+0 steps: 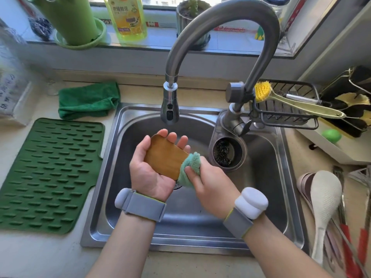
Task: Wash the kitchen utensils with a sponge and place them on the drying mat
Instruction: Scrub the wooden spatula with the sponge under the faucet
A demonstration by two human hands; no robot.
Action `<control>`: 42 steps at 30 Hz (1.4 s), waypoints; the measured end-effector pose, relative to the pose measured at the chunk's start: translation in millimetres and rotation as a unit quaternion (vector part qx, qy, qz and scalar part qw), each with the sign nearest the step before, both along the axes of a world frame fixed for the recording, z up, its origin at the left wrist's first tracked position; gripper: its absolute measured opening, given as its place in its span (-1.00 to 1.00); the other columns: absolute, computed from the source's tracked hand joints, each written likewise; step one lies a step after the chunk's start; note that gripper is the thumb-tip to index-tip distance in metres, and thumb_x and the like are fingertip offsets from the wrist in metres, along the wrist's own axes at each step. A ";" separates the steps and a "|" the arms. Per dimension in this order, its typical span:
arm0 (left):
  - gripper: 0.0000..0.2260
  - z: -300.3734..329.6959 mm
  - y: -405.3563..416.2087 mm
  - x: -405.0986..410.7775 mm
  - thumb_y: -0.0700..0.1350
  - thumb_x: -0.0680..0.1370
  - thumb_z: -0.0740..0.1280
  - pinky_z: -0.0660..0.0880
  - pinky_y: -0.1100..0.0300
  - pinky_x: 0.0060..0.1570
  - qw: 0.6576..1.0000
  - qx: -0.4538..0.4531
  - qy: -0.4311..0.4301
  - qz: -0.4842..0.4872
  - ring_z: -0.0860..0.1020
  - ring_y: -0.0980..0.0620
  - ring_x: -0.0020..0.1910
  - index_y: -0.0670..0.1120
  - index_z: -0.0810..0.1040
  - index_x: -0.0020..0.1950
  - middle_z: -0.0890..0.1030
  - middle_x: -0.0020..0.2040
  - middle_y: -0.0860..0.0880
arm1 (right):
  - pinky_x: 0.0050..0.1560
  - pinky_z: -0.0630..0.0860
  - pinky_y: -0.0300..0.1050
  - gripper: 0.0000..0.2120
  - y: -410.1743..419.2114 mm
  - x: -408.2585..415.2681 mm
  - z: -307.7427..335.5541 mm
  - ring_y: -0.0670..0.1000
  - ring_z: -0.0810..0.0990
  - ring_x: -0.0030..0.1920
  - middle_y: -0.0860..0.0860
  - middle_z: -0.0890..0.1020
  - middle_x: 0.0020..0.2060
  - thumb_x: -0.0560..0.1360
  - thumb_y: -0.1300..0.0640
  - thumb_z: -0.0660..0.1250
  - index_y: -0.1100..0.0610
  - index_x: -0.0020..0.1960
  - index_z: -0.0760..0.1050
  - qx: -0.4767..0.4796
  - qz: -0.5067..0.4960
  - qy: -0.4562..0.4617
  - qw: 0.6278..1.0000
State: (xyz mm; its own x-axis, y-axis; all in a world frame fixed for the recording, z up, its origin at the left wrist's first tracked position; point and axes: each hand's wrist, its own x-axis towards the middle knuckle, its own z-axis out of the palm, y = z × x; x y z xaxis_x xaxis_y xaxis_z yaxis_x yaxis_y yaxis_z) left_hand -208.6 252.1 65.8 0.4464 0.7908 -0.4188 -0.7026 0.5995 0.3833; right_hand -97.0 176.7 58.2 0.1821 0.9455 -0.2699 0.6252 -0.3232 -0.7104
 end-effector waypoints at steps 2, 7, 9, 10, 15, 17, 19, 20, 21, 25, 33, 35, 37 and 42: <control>-0.69 -3.9 -0.2 1.6 0.10 0.58 0.19 0.46 -0.15 0.23 0.999 -0.026 0.037 -0.001 0.62 -0.16 0.01 -0.10 0.58 0.00 0.65 -0.05 -0.09 | -0.07 0.49 0.08 -0.72 -1.2 4.5 -1.2 0.21 0.56 -0.09 0.09 0.63 -0.11 0.55 -0.13 0.14 0.07 0.04 0.40 0.008 0.003 -0.011 1.000; -0.66 -0.1 0.5 0.2 0.21 0.52 0.27 0.45 -0.23 0.13 0.970 -0.144 0.196 -0.008 0.57 -0.16 -0.08 -0.06 0.48 0.00 0.56 -0.10 -0.13 | -0.30 0.49 -0.01 -0.89 -12.6 3.5 -10.5 0.14 0.52 -0.29 0.02 0.57 -0.31 0.43 0.17 0.26 0.10 -0.06 0.51 0.153 0.002 -0.244 0.958; -0.83 0.7 2.9 -1.1 0.07 0.55 0.24 0.49 -0.10 0.05 0.969 -0.158 0.185 0.029 0.59 -0.21 -0.06 -0.02 0.46 -0.02 0.56 -0.07 -0.13 | -0.25 0.50 -0.02 -0.81 -20.1 -5.3 -17.2 0.13 0.53 -0.25 0.03 0.60 -0.25 0.39 0.18 0.26 0.13 -0.02 0.54 0.186 0.013 -0.235 0.954; -0.89 1.4 5.3 -2.0 0.00 0.54 0.22 0.50 -0.05 0.04 0.970 -0.158 0.178 0.045 0.60 -0.22 -0.08 -0.02 0.46 -0.05 0.57 -0.09 -0.12 | -0.21 0.51 -0.03 -0.78 -22.1 -10.2 -19.0 0.13 0.55 -0.21 0.03 0.63 -0.20 0.38 0.17 0.27 0.13 0.01 0.56 0.193 0.011 -0.216 0.957; -0.84 6.9 9.5 -7.3 -0.10 0.53 0.14 0.44 -0.13 0.21 0.987 -0.107 0.107 0.050 0.61 -0.25 -0.06 -0.07 0.42 -0.23 0.60 -0.12 -0.15 | 0.01 0.45 0.01 -0.67 -15.3 -23.9 -13.6 0.10 0.53 0.00 -0.01 0.62 0.07 0.42 0.15 0.26 0.10 0.16 0.56 0.223 -0.026 -0.128 0.966; -0.81 6.7 7.0 -9.8 -0.08 0.54 0.11 0.42 -0.14 0.23 0.992 -0.077 0.089 0.042 0.60 -0.27 0.01 -0.08 0.47 -0.17 0.62 0.00 -0.19 | 0.07 0.36 0.03 -0.69 -7.6 -31.1 -6.5 0.04 0.48 0.08 -0.09 0.58 0.15 0.51 0.01 0.21 0.00 0.20 0.55 0.219 -0.029 -0.085 0.972; -0.79 6.3 6.1 -11.1 -0.07 0.56 0.09 0.37 -0.17 0.29 0.995 -0.067 0.069 0.039 0.57 -0.27 0.05 -0.08 0.50 -0.05 0.60 0.09 -0.20 | 0.04 0.34 0.04 -0.67 -0.1 -36.3 -2.0 0.04 0.41 0.07 -0.09 0.53 0.13 0.53 -0.13 0.14 -0.09 0.21 0.53 0.201 -0.030 -0.070 0.977; -0.78 6.1 6.9 -11.5 -0.07 0.56 0.09 0.34 -0.19 0.32 0.995 -0.064 0.059 0.039 0.56 -0.27 0.08 -0.07 0.50 0.00 0.60 0.13 -0.19 | 0.01 0.35 0.05 -0.66 4.1 -37.1 -2.9 0.06 0.39 0.04 -0.05 0.50 0.06 0.53 -0.16 0.13 -0.12 0.20 0.53 0.197 -0.029 -0.068 0.978; -0.77 6.2 7.5 -11.7 -0.07 0.56 0.08 0.33 -0.21 0.32 0.996 -0.060 0.051 0.036 0.55 -0.27 0.10 -0.06 0.50 0.05 0.59 0.15 -0.19 | 0.01 0.38 0.08 -0.66 8.6 -37.7 -3.1 0.06 0.40 0.00 -0.02 0.48 -0.01 0.52 -0.18 0.13 -0.13 0.19 0.53 0.189 -0.028 -0.039 0.981; -0.74 4.7 -1.2 -8.0 -0.08 0.57 0.09 0.38 -0.14 0.32 0.997 -0.062 0.041 0.008 0.53 -0.26 0.12 -0.07 0.51 0.15 0.59 0.16 -0.24 | 0.09 0.40 0.16 -0.63 29.0 -37.9 -0.4 0.11 0.48 0.03 0.03 0.51 -0.06 0.47 -0.20 0.14 -0.04 0.13 0.52 0.157 -0.058 0.091 0.982; -0.63 2.1 -2.6 -11.3 0.13 0.61 0.07 0.35 -0.19 0.34 0.996 -0.053 0.030 -0.069 0.52 -0.25 0.22 -0.05 0.51 0.20 0.57 0.21 -0.24 | -0.12 0.29 -0.01 -0.79 21.0 -60.7 13.2 0.05 0.37 -0.06 -0.06 0.51 -0.04 0.47 -0.11 0.14 -0.06 0.02 0.43 0.204 -0.047 -0.057 0.976; -0.57 1.6 -3.3 -10.2 0.16 0.62 0.07 0.39 -0.12 0.34 0.995 -0.059 0.031 -0.069 0.54 -0.20 0.21 -0.11 0.52 0.20 0.57 0.19 -0.23 | -0.07 0.32 0.01 -0.71 34.7 -48.2 10.1 0.07 0.33 -0.06 -0.04 0.44 -0.08 0.46 -0.16 0.09 -0.06 0.04 0.44 0.187 -0.061 -0.106 0.975; -0.53 1.2 -4.0 -7.9 0.16 0.63 0.07 0.39 -0.05 0.35 0.996 -0.057 0.039 -0.053 0.53 -0.16 0.24 -0.16 0.50 0.27 0.55 0.23 -0.21 | 0.01 0.35 0.08 -0.63 45.3 -38.5 12.6 0.07 0.33 -0.03 -0.04 0.39 -0.10 0.47 -0.20 0.04 -0.02 0.08 0.45 0.155 -0.125 -0.094 0.975; -0.55 -0.8 -8.6 -11.4 0.23 0.58 0.08 0.40 -0.12 0.30 0.995 -0.075 0.004 -0.062 0.49 -0.17 0.23 -0.08 0.53 0.15 0.55 0.20 -0.17 | -0.14 0.23 0.02 -0.75 31.9 -58.7 9.2 0.12 0.38 -0.11 -0.02 0.50 -0.10 0.42 -0.06 0.13 0.00 0.00 0.46 0.201 -0.032 -0.145 0.968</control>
